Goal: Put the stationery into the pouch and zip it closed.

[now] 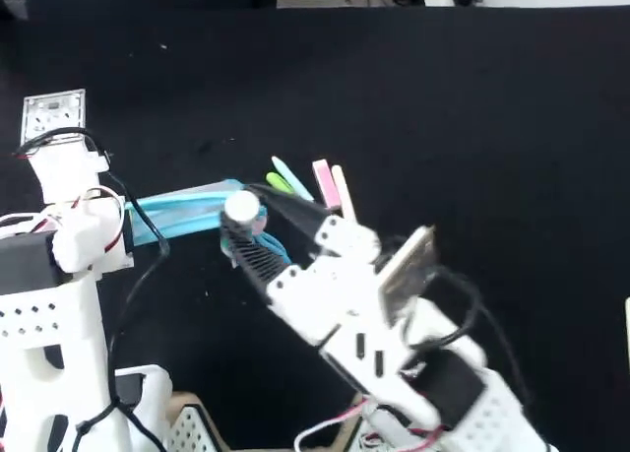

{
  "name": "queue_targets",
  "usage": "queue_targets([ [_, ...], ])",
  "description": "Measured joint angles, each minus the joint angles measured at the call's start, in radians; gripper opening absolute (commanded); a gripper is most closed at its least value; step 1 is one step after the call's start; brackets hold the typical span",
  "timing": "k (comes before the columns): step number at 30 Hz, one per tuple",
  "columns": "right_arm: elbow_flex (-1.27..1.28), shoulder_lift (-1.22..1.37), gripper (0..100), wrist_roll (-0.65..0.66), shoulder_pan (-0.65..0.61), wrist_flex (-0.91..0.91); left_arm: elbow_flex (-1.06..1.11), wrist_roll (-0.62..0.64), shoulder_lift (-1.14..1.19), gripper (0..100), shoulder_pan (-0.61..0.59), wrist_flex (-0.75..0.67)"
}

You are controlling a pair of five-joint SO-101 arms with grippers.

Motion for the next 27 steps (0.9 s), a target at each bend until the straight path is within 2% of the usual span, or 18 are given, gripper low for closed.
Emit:
queue_targets([
  [4, 0.114, -0.017, 1.1, 0.052, -0.063, -0.244, 0.0, 0.0, 0.0, 3, 0.0, 0.0],
  [11, 0.12, -0.018, 1.1, 0.057, -0.089, -0.439, 0.002, 0.0, 0.0, 3, 0.0, 0.0],
  [17, 0.12, -0.015, 1.1, 0.057, -0.089, -0.48, 0.002, 0.0, 0.0, 3, 0.0, 0.0],
  [21, 0.127, 0.183, 1.1, 0.057, -0.091, -0.512, 0.003, 0.0, 0.0, 3, 0.0, 0.0],
  [27, 0.157, 0.316, 1.1, 0.057, -0.086, -0.634, 0.005, 0.0, 0.0, 3, 0.0, 0.0],
])
